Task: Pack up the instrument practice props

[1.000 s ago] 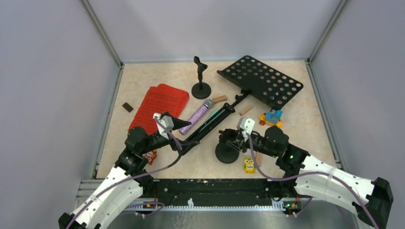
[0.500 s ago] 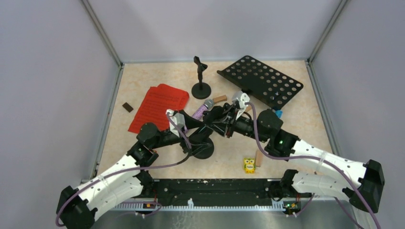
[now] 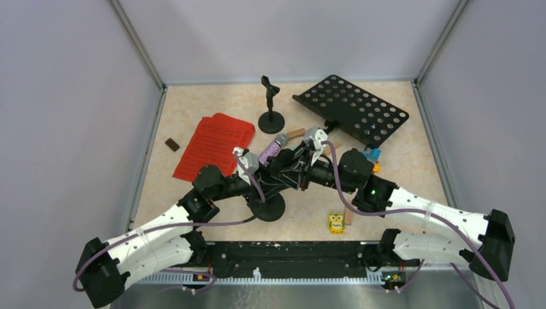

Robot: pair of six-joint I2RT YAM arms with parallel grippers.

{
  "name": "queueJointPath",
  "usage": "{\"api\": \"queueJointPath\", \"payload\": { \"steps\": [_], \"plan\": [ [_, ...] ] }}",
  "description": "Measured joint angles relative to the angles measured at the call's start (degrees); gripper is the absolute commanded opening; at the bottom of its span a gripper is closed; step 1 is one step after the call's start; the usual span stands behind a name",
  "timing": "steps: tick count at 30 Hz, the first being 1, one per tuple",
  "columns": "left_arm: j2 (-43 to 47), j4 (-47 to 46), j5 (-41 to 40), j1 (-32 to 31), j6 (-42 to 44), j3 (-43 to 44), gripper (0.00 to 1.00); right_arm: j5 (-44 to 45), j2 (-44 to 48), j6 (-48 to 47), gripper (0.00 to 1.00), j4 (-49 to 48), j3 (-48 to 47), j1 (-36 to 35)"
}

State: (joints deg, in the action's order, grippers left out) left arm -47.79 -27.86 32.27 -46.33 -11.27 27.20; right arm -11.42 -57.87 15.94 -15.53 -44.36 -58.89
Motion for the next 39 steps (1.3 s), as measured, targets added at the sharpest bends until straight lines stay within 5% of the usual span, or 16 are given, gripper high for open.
{"api": "queueJointPath", "payload": {
  "steps": [3,6,9,12,17,25,32,39],
  "plan": [
    [-0.13,0.24,-0.5,-0.15,-0.24,0.17,0.0,0.02,0.09,-0.31,0.18,-0.02,0.0,0.02],
    [-0.11,1.05,-2.14,-0.31,-0.61,0.35,0.0,-0.09,0.28,-0.92,0.59,0.5,0.0,0.02],
    [0.15,3.58,-7.15,-0.02,-0.87,0.39,0.0,0.7,2.25,-3.13,0.75,1.97,0.0,0.17],
    [0.15,4.72,-10.23,3.89,-1.01,0.39,0.0,2.08,6.01,-5.55,0.78,4.04,-0.02,0.09],
    [-2.64,0.52,-11.3,19.71,-3.93,0.37,0.0,4.28,12.0,-7.85,0.79,5.99,0.92,0.07],
    [-21.99,-16.65,-8.11,33.59,-5.38,4.13,0.0,5.62,19.34,-8.11,0.8,8.57,9.51,0.04],
    [-51.39,-35.15,0.44,40.11,-7.23,25.07,0.0,6.23,21.27,-9.35,0.8,10.62,12.2,0.04],
    [-73.72,-43.65,8.72,42.64,-7.78,46.97,0.0,6.86,21.31,-9.4,0.81,8.33,16.74,0.02]
  ]
}}
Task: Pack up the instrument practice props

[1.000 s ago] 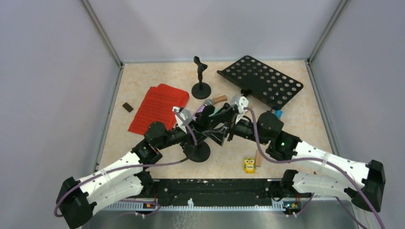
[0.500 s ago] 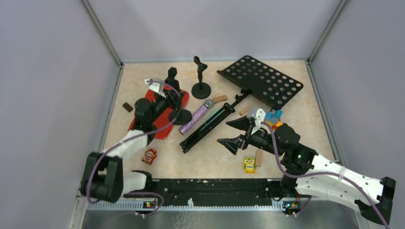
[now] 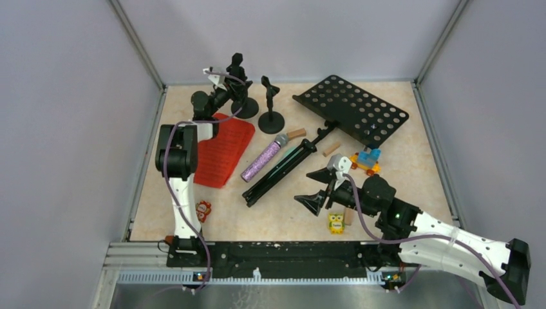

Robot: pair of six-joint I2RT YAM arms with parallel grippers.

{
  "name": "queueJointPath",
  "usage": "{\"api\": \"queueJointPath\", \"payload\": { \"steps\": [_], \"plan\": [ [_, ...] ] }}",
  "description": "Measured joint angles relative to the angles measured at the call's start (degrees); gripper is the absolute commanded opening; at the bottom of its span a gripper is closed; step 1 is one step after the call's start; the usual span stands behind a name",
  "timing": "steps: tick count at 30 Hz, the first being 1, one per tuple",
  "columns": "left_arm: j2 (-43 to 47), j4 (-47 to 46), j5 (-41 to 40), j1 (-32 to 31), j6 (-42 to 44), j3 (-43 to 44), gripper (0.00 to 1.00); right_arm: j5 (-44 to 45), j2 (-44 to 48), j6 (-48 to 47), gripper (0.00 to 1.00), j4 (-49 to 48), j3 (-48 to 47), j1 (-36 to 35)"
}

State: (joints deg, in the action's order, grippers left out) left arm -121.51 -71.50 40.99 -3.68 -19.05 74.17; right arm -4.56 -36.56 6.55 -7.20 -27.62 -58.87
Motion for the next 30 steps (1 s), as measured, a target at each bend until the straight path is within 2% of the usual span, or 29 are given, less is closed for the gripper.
{"api": "queueJointPath", "payload": {
  "steps": [8,12,15,17,20,22,28,30],
  "plan": [
    [-17.25,-0.96,4.83,0.44,2.73,16.92,0.01,-0.33,-4.9,-1.51,0.83,-3.32,0.98,0.0],
    [-21.97,-1.62,6.21,0.44,2.69,20.85,0.1,-1.51,-6.78,-2.97,0.83,-4.48,0.98,0.0],
    [-23.8,-2.99,6.51,0.44,2.4,21.88,0.3,-2.01,-7.96,-3.58,0.84,-5.46,0.98,0.0],
    [-24.04,-3.54,6.54,0.44,2.29,22.08,0.37,-2.01,-8.61,-3.78,0.84,-5.66,0.98,0.0],
    [-24.15,-4.07,6.21,0.44,2.27,21.97,0.63,-1.86,-9.07,-4.02,0.84,-5.49,0.98,0.0],
    [-24.13,-5.03,5.73,0.46,2.19,21.27,0.75,-1.46,-9.05,-4.07,0.84,-5.38,0.98,0.0],
    [-21.33,-5.62,4.28,0.7,2.16,11.17,0.96,0.81,-6.86,-3.78,0.84,-3.48,0.98,0.0],
    [-19.52,-5.68,3.8,0.81,2.1,7.43,0.99,1.81,-5.51,-3.26,0.84,-2.23,0.98,0.0]
  ]
}}
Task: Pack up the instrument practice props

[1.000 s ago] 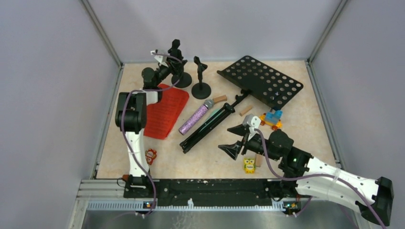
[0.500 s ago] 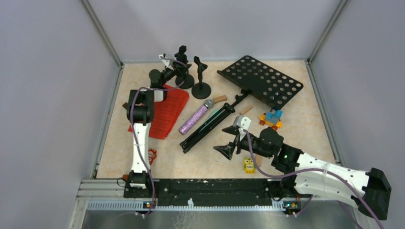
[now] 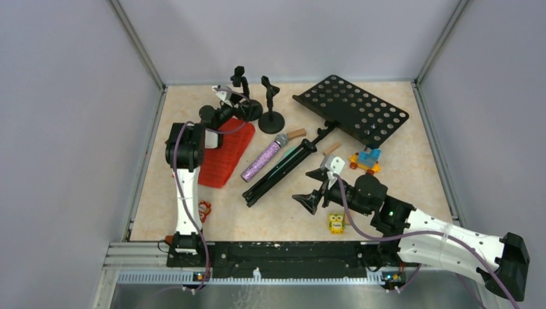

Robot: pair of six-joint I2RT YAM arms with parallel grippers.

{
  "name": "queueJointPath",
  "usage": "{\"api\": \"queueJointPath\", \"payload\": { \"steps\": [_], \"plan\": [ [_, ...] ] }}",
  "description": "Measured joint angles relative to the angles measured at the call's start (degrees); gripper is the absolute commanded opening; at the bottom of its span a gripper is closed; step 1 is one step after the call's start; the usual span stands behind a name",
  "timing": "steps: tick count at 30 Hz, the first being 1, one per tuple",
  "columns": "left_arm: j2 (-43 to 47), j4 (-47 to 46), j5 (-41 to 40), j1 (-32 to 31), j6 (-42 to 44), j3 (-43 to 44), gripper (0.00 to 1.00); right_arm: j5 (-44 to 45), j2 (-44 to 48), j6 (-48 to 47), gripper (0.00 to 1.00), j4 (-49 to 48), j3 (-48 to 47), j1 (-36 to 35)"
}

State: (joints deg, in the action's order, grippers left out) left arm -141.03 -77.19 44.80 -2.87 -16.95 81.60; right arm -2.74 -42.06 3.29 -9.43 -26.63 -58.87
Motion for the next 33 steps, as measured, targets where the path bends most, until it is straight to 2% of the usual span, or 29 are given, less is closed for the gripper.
{"api": "queueJointPath", "payload": {
  "steps": [7,10,13,16,23,26,28,33],
  "plan": [
    [12.9,-0.83,-5.03,0.98,-1.11,-15.72,0.98,6.03,4.31,4.85,0.85,6.62,-0.04,0.0],
    [21.99,3.52,-10.12,1.05,-2.54,-22.88,0.99,10.21,5.16,8.7,0.85,11.34,-0.9,0.0],
    [34.47,16.98,-17.62,0.42,-3.96,-28.0,0.99,15.32,5.14,13.51,0.86,18.34,-3.61,0.0],
    [49.48,36.83,-24.61,-1.27,-4.37,-29.05,0.99,20.52,4.37,18.95,0.86,27.26,-8.04,0.02],
    [79.49,69.07,-31.93,-3.98,-6.69,-32.22,0.99,25.97,0.26,26.99,0.87,44.81,-18.47,2.4],
    [89.44,80.02,-31.87,-3.91,-6.27,-32.28,0.99,22.45,-0.09,27.85,0.87,49.48,-20.68,8.9],
    [95.86,86.84,-31.36,-3.91,-5.22,-32.28,0.99,18.29,-0.02,27.82,0.87,51.54,-21.55,15.93],
    [107.62,97.72,-31.39,-3.91,-1.77,-32.83,0.99,11.74,2.64,26.62,0.88,53.57,-21.88,30.01]
  ]
}}
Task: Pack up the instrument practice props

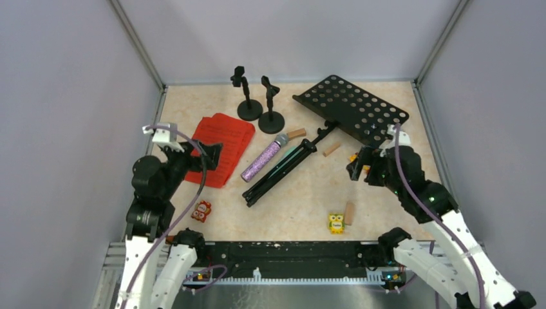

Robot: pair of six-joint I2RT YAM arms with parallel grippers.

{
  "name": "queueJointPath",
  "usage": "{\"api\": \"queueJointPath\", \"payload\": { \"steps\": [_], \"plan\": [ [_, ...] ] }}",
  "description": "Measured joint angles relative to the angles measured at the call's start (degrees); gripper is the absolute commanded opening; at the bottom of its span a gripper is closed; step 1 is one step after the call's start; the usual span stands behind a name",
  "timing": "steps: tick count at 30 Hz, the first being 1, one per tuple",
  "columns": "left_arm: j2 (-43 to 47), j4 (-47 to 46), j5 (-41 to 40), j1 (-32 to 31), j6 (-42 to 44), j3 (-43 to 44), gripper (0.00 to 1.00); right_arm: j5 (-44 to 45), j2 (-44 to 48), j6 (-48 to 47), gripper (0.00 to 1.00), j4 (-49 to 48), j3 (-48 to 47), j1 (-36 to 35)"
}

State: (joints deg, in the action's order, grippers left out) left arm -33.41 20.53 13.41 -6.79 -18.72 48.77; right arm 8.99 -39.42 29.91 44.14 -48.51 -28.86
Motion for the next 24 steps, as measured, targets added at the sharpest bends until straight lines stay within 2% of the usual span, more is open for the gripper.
{"api": "queueJointPath", "payload": {
  "steps": [4,10,15,19,24],
  "plan": [
    [6.82,4.81,-0.7,-0.09,2.1,-1.4,0.99,0.31,7.32,-0.79,0.88,0.0,0.02,4.92],
    [9.27,8.63,-0.83,-0.57,2.14,-5.33,0.99,8.22,21.57,-1.01,0.88,-1.6,0.85,5.16],
    [9.66,9.29,-0.81,-0.87,2.12,-7.93,0.99,14.99,32.44,-3.02,0.84,-4.61,6.69,5.16],
    [9.68,9.27,-0.5,-0.87,2.12,-8.17,0.99,17.59,37.59,-4.24,0.83,-5.49,10.67,5.16],
    [9.77,9.09,0.68,-0.87,2.12,-8.35,0.99,17.88,37.42,-5.38,0.83,-6.19,10.75,5.16]
  ]
}}
